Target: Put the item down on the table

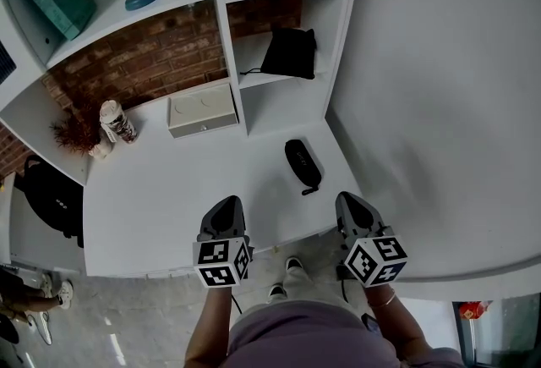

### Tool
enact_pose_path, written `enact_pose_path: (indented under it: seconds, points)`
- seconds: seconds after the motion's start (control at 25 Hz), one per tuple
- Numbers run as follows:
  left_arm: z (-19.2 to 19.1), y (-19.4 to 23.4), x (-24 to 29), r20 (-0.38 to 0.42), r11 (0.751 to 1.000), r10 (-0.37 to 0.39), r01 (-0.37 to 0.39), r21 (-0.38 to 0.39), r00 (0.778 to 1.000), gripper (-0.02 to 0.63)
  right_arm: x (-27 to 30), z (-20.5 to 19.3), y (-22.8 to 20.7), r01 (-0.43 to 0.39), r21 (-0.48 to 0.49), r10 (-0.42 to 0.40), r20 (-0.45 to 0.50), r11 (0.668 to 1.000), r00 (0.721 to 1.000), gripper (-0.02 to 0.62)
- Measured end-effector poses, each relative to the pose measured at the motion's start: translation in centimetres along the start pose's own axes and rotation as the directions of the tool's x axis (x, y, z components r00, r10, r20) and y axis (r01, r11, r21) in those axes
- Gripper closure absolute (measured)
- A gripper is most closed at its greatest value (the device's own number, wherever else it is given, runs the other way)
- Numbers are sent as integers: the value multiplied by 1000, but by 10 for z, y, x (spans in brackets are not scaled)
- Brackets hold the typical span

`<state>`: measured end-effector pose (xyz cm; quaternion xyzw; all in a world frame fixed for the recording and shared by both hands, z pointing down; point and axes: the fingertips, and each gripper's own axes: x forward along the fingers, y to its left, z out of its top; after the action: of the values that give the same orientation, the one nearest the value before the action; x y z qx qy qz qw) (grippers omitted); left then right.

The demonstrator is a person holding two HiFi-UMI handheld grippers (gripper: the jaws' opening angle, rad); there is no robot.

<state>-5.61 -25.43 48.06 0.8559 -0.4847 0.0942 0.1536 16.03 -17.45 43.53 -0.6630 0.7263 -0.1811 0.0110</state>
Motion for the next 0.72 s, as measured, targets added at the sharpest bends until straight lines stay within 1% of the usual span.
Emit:
enact_pose_path:
  seconds: [0.4,0.72]
  points:
    - [2,1,1,1,1000,-2,2,6,1000,606,-1,-1,0,3,-23,-3,-7,1000,1000,594]
    - [2,-1,4,3,1000,-1,1,5,1000,606,1,-2,-1,-2,-15,2,-10,1000,1000,592]
